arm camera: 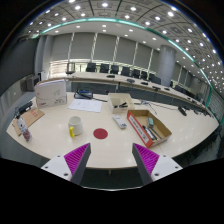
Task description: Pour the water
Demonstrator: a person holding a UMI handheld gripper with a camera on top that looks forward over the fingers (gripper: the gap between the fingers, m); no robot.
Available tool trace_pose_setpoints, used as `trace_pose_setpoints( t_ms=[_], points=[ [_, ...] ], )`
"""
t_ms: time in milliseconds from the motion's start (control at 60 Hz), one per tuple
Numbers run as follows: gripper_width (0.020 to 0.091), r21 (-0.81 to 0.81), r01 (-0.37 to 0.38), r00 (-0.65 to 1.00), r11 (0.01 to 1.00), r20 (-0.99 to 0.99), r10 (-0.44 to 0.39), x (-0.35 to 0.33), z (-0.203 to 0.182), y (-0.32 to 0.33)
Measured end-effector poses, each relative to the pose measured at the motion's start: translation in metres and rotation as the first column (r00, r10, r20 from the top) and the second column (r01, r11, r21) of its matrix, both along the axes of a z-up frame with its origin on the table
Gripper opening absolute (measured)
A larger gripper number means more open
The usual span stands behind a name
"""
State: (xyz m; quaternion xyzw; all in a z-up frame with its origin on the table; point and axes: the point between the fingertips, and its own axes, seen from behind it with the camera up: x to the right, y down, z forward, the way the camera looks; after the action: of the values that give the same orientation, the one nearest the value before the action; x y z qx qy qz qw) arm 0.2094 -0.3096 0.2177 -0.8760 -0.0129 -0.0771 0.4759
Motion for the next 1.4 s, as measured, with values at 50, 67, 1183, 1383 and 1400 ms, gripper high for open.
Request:
trace_pose_setpoints(
  t_ms=[50, 67, 1183, 1383, 1400],
  points=[
    [0.086, -0.011, -0.019, 1.0, 1.0, -0.005, 0.019, -0.009, -0.003, 0.0],
    [0.0859, -0.014, -0.025, 1.0, 1.0, -0.007, 0.025, -0.014, -0.005, 0.0],
    [0.0747, 0.183, -0.202, 0.958, 0.962, -0.168, 0.233, -0.521, -0.161, 0.127],
    [0.051, 0.23, -0.217, 0.955, 0.949, -0.151, 0.255, -0.525, -0.162, 0.144],
    [0.0498, 0.228, -0.218, 0.955, 0.949, -0.149, 0.255, -0.525, -0.163, 0.144]
  ],
)
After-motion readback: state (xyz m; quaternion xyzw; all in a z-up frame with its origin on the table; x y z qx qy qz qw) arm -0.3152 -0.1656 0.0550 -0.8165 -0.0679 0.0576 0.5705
